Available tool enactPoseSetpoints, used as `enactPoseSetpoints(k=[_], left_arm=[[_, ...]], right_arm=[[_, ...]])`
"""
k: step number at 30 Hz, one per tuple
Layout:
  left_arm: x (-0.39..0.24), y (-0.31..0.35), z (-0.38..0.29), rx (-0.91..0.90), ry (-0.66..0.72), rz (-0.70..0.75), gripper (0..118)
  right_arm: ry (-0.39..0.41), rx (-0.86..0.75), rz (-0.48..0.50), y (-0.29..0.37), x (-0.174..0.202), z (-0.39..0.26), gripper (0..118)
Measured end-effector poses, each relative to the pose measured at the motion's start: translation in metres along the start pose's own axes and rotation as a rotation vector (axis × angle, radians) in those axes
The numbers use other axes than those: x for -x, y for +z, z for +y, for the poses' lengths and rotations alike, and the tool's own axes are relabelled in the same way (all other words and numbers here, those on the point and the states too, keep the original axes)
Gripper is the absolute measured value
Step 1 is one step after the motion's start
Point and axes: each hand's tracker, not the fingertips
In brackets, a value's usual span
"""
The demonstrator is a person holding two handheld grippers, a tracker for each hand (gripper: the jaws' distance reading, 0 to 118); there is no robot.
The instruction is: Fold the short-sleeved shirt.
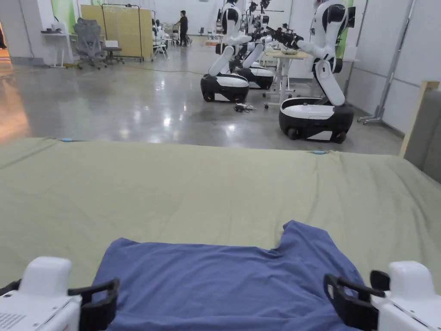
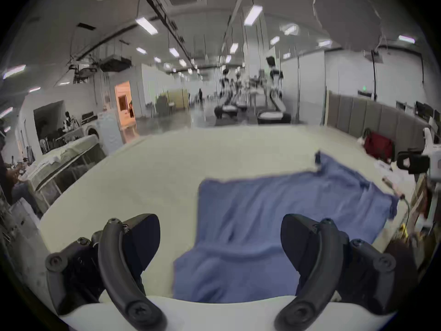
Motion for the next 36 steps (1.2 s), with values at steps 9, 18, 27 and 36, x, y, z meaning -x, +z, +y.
enactPoseSetpoints(k=[9, 18, 27, 36], left_arm=[[-0.005, -0.069, 0.009, 0.129, 0.028, -0.033, 3], [0.038, -0.21, 0.027, 0.341, -0.021, 0.081, 116], [0.047, -0.339, 0.012, 0.511, -0.079, 0.225, 110], [0.005, -0.301, 0.029, 0.407, -0.141, 0.068, 2]], right_arm=[[0.014, 0.017, 0.022, -0.054, 0.032, 0.015, 6], [0.052, 0.072, 0.019, -0.075, 0.022, 0.018, 6], [0.019, 0.25, -0.103, -0.108, -0.064, 0.031, 6], [-0.124, 0.51, -0.1, -0.25, -0.151, 0.039, 74]])
